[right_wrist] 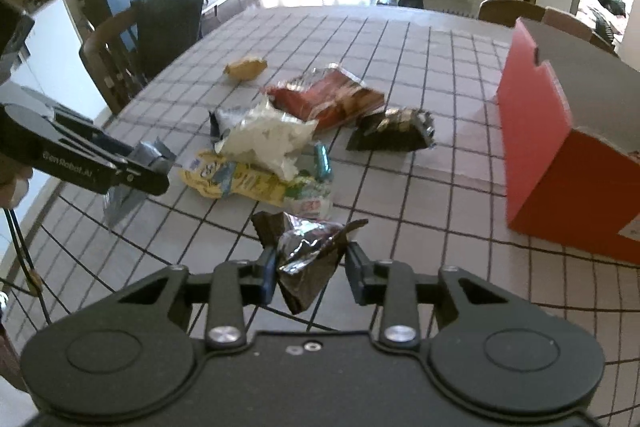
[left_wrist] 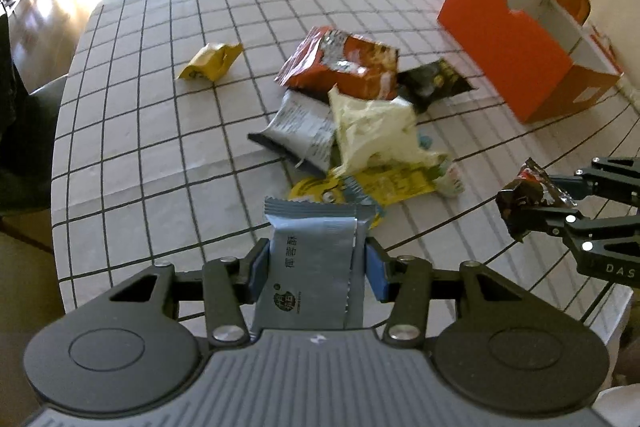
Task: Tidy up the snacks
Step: 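Grasp the blue-grey packet with the left tool while the right tool grasps the dark chocolate packet, then carry both packets into the orange box and open both tools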
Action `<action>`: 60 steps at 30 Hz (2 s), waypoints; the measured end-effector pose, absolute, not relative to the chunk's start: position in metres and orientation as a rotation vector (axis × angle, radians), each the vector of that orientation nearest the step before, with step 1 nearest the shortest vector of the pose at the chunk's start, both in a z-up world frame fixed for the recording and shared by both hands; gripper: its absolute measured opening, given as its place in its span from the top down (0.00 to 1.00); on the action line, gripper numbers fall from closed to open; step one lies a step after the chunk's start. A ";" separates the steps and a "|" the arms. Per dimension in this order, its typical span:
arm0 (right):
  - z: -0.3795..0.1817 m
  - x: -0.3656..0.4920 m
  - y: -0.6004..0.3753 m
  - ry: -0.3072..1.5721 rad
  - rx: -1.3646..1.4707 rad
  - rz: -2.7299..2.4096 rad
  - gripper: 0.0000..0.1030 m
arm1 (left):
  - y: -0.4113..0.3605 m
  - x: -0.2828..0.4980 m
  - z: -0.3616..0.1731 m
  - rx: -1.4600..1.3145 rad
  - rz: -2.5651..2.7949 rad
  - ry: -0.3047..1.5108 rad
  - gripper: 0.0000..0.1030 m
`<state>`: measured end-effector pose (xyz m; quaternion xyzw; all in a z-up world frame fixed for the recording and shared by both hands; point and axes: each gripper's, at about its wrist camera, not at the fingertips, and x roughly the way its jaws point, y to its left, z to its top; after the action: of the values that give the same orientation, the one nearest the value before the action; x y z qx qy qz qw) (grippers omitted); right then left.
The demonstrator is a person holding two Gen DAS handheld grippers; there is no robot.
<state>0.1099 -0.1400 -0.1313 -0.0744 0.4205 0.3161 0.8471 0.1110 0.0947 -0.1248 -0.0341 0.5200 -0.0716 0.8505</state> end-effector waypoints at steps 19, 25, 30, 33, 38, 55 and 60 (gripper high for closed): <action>-0.051 0.127 -0.215 0.712 -0.073 0.638 0.72 | 0.004 0.127 -0.040 -0.081 -0.211 0.987 0.53; -0.035 0.144 -0.244 0.681 -0.078 0.600 0.72 | -0.035 0.145 -0.020 -0.064 -0.246 0.951 0.53; -0.026 0.158 -0.269 0.652 -0.087 0.574 0.72 | -0.069 0.163 -0.009 -0.040 -0.271 0.927 0.53; -0.022 0.167 -0.285 0.636 -0.094 0.556 0.72 | -0.089 0.176 -0.004 -0.031 -0.277 0.917 0.53; -0.020 0.188 -0.310 0.631 -0.084 0.522 0.72 | -0.120 0.201 0.001 -0.018 -0.277 0.902 0.53; -0.058 0.273 -0.371 0.721 -0.130 0.427 0.72 | -0.202 0.304 -0.033 -0.010 -0.205 1.000 0.53; -0.075 0.296 -0.372 0.771 -0.158 0.418 0.72 | -0.216 0.332 -0.048 0.015 -0.169 1.041 0.53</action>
<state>0.2962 -0.3722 -0.0751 -0.0762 0.3729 0.2023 0.9023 0.3319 -0.2163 -0.0478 0.0071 0.4965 -0.0806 0.8643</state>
